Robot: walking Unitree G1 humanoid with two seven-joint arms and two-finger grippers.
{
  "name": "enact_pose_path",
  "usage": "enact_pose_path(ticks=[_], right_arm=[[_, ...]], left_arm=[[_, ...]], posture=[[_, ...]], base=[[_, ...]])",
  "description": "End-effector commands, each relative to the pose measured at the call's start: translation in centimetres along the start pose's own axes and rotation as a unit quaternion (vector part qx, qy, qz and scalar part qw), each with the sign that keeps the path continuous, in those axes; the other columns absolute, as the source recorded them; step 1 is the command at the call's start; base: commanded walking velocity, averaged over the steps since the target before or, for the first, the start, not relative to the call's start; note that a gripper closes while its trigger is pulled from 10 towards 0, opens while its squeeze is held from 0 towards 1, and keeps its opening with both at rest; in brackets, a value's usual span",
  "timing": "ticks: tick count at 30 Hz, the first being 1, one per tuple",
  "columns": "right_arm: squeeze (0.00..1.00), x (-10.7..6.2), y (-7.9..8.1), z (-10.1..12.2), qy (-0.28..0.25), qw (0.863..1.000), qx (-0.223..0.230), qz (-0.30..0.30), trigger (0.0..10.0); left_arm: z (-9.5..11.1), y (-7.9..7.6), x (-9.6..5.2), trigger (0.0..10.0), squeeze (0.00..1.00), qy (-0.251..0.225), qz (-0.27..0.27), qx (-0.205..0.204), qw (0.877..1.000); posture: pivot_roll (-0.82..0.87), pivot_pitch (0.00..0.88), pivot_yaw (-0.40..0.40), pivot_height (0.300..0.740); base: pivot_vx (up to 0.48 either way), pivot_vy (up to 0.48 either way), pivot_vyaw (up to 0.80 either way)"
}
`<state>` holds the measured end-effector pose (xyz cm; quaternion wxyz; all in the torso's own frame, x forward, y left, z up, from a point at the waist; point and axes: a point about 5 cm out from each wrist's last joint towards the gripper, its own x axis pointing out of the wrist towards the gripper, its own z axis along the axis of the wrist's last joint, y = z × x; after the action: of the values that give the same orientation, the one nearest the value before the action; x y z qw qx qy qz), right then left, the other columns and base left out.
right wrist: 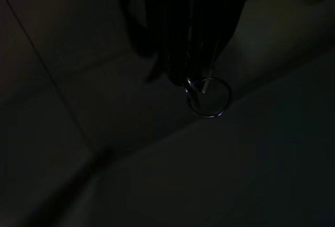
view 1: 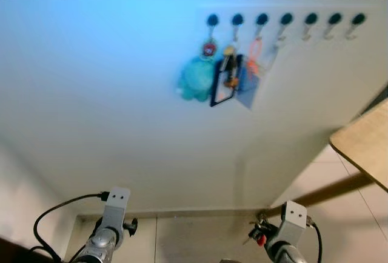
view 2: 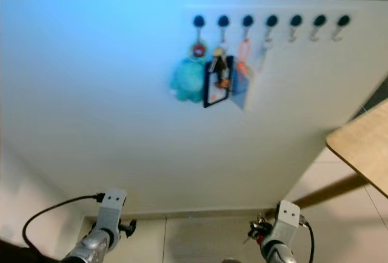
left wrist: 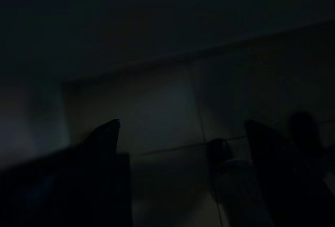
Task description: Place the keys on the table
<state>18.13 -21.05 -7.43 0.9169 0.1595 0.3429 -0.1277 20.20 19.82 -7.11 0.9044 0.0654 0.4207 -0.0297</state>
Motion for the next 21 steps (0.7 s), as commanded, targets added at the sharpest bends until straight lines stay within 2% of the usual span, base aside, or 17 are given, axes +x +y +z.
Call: enact_pose_path(ticks=[1,21], right_arm=[[0.00,-0.17,-0.46,-0.19,-0.001,1.000,0.003,-0.008,10.0],[0.00,-0.15,-0.24,-0.12,-0.005,1.000,-0.005,0.001,10.0]], left_arm=[[0.18,-0.20,0.05,10.0,0.00,-0.005,-0.003,0.002,1.000],[0.64,-0.03,0.04,10.0,0.00,-0.029,0.002,-0.035,0.999]], posture=[[0.03,0.037,0.004,0.740],[0.02,0.058,0.001,0.740]], base=[[0.000,0.000,-0.80],[0.000,0.000,-0.80]])
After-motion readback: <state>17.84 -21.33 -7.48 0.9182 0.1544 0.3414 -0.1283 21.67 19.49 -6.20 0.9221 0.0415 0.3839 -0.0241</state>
